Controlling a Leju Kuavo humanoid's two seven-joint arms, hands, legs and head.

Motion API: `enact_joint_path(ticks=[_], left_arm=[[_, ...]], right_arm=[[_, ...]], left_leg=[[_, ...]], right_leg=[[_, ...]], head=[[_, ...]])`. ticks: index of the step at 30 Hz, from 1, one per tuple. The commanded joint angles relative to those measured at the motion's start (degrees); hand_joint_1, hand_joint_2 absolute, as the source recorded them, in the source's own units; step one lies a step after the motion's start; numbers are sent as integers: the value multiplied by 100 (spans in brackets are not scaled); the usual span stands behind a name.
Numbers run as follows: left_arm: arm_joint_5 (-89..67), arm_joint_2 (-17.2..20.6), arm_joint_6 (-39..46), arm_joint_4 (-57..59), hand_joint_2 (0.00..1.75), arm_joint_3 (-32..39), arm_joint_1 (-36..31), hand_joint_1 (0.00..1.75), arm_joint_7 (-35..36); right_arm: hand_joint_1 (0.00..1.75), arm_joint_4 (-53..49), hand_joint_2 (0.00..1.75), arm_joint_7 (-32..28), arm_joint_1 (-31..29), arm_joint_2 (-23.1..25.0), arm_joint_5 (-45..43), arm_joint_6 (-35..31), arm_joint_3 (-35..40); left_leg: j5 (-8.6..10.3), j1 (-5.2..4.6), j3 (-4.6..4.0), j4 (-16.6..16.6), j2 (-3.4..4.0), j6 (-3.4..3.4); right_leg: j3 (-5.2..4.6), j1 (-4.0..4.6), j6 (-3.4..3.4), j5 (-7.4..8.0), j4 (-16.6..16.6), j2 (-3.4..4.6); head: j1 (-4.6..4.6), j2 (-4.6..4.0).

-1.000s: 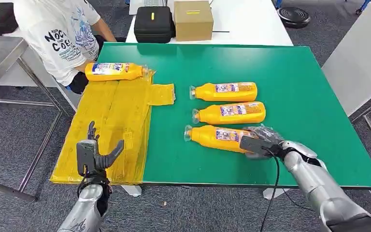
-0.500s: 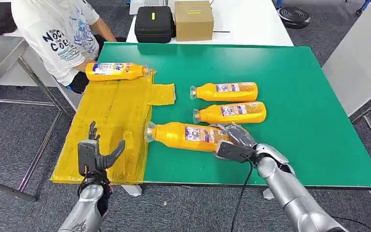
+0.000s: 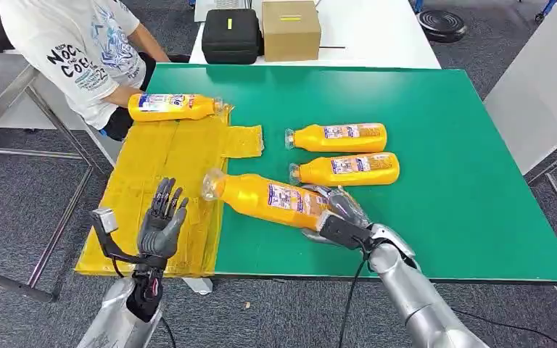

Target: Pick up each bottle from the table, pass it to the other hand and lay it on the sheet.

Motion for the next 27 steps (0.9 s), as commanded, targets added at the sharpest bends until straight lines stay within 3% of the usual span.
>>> enact_joint_path(ticks=[1, 27], left_arm=[[659, 278, -620, -608, 175, -353, 182, 0, 277], [321, 247, -353, -574, 175, -386, 99, 0, 183]], right_arm=[[175, 573, 175, -143, -73, 460, 31, 37, -324], [175, 531, 175, -171, -9, 555, 64, 129, -316]], left_leg=[[-22, 12, 41, 1, 19, -15], [-15, 7, 27, 2, 8, -13]], right_leg=[[40, 12, -14, -14, -5, 14], [28, 8, -12, -12, -2, 3]], head=[[0, 0], [0, 0]])
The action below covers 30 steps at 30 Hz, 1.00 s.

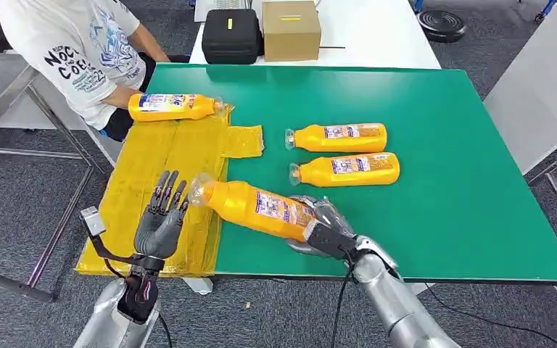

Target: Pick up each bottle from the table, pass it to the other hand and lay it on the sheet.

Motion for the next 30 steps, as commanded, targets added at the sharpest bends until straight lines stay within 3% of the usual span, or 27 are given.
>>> enact_joint_path(ticks=[1, 13, 30], left_arm=[[-238, 116, 153, 164, 175, -232, -150, 0, -75], [-518, -16, 281, 190, 175, -403, -259, 0, -95], [-400, 0, 197, 122, 175, -475, -321, 0, 10]], right_arm=[[175, 269, 175, -41, -186, 162, -86, 56, -137], [175, 684, 175, 211, -448, 619, -326, 38, -17], [175, 1543, 175, 503, -796, 643, -256, -24, 173]], left_leg=[[-10, 6, 23, -2, 5, -11], [-12, 8, 23, 3, 11, -11], [-6, 5, 15, -1, 4, -8]], right_leg=[[23, 7, -10, -9, -3, 2], [21, 9, -10, -9, 1, 6], [15, 6, -7, -5, -3, 1]], head=[[0, 0], [0, 0], [2, 0]])
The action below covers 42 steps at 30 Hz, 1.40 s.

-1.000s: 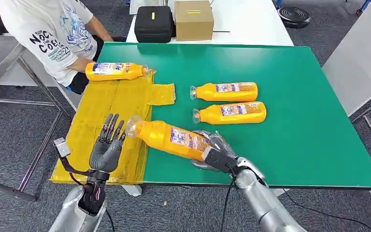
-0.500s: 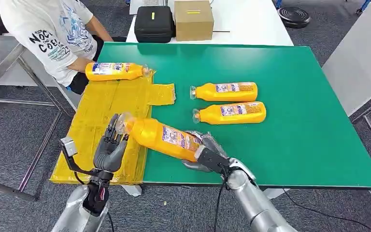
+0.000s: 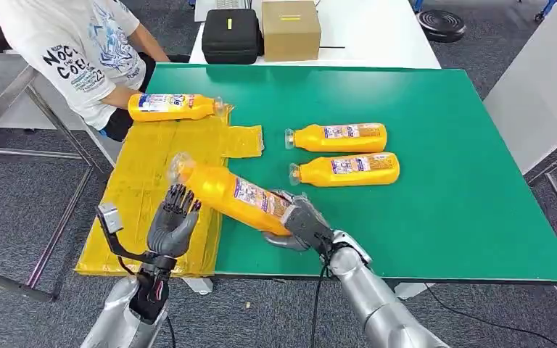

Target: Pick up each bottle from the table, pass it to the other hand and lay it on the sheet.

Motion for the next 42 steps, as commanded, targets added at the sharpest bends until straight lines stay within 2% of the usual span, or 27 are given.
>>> enact_joint_path(ticks=[1, 11, 24, 42], left_arm=[[111, 88, 3, 232, 175, -58, -256, 0, 137], [-30, 60, -65, 562, 175, -40, -372, 0, 87], [-175, -38, 92, 706, 175, -175, -550, 0, 176], [-206, 10, 161, 799, 175, -191, -528, 0, 166]], right_arm=[[175, 909, 175, 128, -385, -69, 131, -56, 174], [175, 895, 175, 253, -196, -110, 572, -32, 346], [175, 502, 175, 360, -255, 49, 788, 180, 607], [175, 632, 175, 421, -279, 92, 815, 187, 754]], left_leg=[[-14, 10, 29, 2, 6, -12], [-7, 5, 22, -4, -2, -9], [-13, 8, 19, 7, 4, -11], [-7, 5, 18, 0, 3, -9]], right_leg=[[32, 11, -11, -11, -3, 2], [25, 6, -9, -8, -6, -6], [20, 9, -10, -11, 3, -1], [17, 5, -9, -8, -2, -1]], head=[[0, 0], [0, 0], [2, 0], [0, 0]])
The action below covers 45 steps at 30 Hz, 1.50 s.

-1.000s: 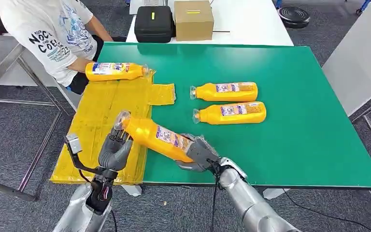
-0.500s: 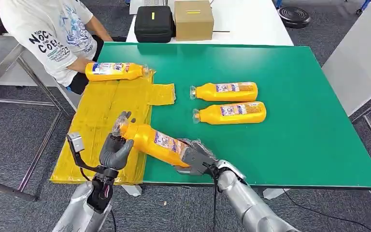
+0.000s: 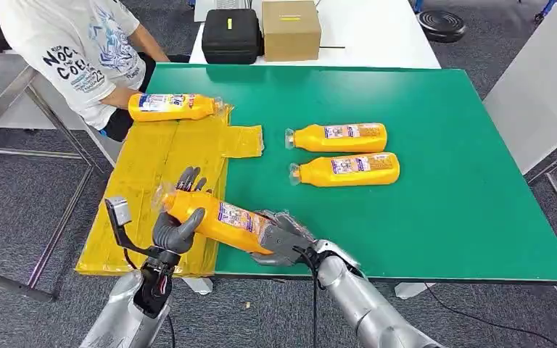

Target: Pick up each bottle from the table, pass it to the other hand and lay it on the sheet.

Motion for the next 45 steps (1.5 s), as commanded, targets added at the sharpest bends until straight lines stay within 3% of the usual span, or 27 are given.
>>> enact_joint_path(ticks=[1, 5, 6, 7, 31, 32, 33, 45], left_arm=[[-27, 56, 33, 458, 175, -148, -301, 0, 11], [13, 91, 5, 433, 175, -125, -294, 2, -2], [30, 85, 12, 453, 175, -114, -298, 38, -1], [25, 78, 27, 456, 175, -110, -305, 168, -18], [-47, 81, 27, 347, 175, -218, -294, 175, -119], [-79, 85, 32, 320, 175, -235, -279, 175, -124], [-80, 79, 56, 297, 175, -222, -261, 175, -124], [-170, 51, 148, -132, 175, -174, -71, 175, -96]], right_arm=[[175, 253, 175, 79, -243, -42, 41, 30, 303], [175, 284, 175, 89, -202, -101, 53, -10, 318], [175, 281, 175, 95, -184, -117, 51, -21, 315], [175, 272, 175, 99, -172, -126, 49, -29, 311], [175, 67, 175, 190, -63, -213, 63, -115, 250], [14, 18, 175, 217, -46, -180, 6, -207, 164], [0, -11, 0, 247, -38, -159, -5, -300, 120], [0, -402, 0, 245, -40, -26, -518, -698, -393]], left_leg=[[-13, 9, 26, 3, 2, -13], [-16, 10, 30, 4, 3, -13], [-8, 7, 20, -1, -2, -10], [-13, 10, 28, 2, -2, -12], [-4, 5, 13, -2, -4, -7], [-12, 8, 25, 3, -4, -11], [-6, 4, 16, -1, -4, -8], [-10, 4, 17, 1, 4, -9]], right_leg=[[29, 10, -12, -12, 0, -3], [33, 11, -12, -14, 0, -1], [23, 8, -9, -9, -3, -6], [33, 11, -11, -13, -3, -6], [14, 5, -6, -5, -4, -7], [29, 9, -10, -13, -2, -9], [17, 5, -7, -8, -2, -7], [18, 5, -8, -9, 0, 0]], head=[[-2, 0], [-2, 0], [0, 0], [-2, 0], [0, 0], [-2, 0], [0, 0], [-2, 0]])
